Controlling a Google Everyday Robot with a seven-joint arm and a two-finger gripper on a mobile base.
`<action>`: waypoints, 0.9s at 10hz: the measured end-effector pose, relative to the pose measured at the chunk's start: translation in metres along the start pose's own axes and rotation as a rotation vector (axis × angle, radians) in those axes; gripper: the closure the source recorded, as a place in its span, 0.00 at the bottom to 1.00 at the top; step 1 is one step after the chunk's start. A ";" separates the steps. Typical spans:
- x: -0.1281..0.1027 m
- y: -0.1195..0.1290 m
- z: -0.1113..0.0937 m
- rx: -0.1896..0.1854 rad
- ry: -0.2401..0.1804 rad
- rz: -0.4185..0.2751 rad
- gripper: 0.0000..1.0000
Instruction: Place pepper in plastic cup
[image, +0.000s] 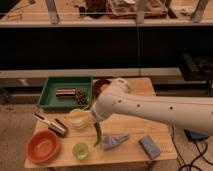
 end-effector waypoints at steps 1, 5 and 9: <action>0.001 -0.011 0.000 0.111 0.030 -0.036 1.00; 0.010 -0.069 -0.013 0.348 0.169 -0.249 1.00; 0.006 -0.082 -0.020 0.277 0.268 -0.384 1.00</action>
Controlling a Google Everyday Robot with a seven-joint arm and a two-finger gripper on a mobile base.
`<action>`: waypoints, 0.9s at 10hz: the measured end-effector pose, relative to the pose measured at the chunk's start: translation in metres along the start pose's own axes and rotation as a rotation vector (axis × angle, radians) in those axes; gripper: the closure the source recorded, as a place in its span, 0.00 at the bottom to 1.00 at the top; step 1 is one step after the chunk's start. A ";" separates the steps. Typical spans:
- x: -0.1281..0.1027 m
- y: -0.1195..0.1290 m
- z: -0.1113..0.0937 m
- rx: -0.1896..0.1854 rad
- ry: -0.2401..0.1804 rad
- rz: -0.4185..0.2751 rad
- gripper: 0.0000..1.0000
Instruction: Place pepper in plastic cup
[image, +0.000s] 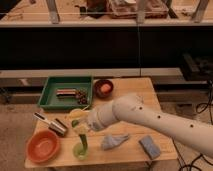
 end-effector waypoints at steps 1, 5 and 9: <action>0.000 0.000 0.000 0.003 0.004 0.001 1.00; -0.010 0.018 0.015 0.068 0.245 -0.074 1.00; -0.035 0.030 0.042 0.111 0.307 -0.131 1.00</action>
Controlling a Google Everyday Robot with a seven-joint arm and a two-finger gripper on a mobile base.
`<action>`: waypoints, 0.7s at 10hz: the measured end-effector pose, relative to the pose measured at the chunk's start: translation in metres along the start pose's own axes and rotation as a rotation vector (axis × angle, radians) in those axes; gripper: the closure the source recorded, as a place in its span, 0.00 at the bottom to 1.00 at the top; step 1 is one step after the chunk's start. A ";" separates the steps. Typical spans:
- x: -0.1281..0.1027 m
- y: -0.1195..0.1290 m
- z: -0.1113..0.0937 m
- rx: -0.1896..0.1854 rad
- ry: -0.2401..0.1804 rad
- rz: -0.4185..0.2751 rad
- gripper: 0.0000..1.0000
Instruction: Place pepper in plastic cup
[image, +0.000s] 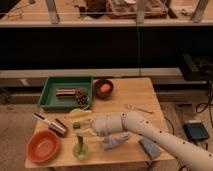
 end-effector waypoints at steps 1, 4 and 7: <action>0.000 0.000 0.000 0.010 -0.010 -0.006 1.00; -0.001 -0.001 -0.001 0.039 -0.020 -0.014 1.00; -0.003 -0.004 0.001 0.071 -0.029 -0.038 1.00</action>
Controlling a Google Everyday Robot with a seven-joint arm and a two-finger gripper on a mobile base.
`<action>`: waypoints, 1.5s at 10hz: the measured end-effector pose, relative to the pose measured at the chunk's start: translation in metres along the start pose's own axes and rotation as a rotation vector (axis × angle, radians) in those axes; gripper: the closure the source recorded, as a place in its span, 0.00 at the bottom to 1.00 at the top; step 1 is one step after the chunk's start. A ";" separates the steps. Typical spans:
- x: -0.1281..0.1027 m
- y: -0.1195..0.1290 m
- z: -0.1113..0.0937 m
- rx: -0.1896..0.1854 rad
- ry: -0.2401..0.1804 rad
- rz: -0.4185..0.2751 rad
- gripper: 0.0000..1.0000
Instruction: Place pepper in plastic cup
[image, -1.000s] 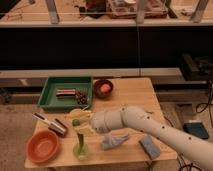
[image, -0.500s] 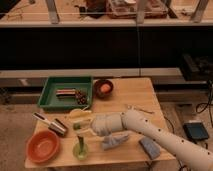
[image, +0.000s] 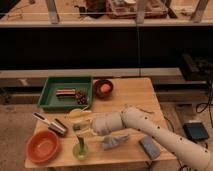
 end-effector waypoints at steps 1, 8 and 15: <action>-0.001 -0.001 0.002 0.007 -0.008 -0.011 1.00; -0.016 -0.005 0.012 0.016 -0.042 -0.096 0.44; -0.016 -0.008 0.007 0.003 -0.020 -0.118 0.20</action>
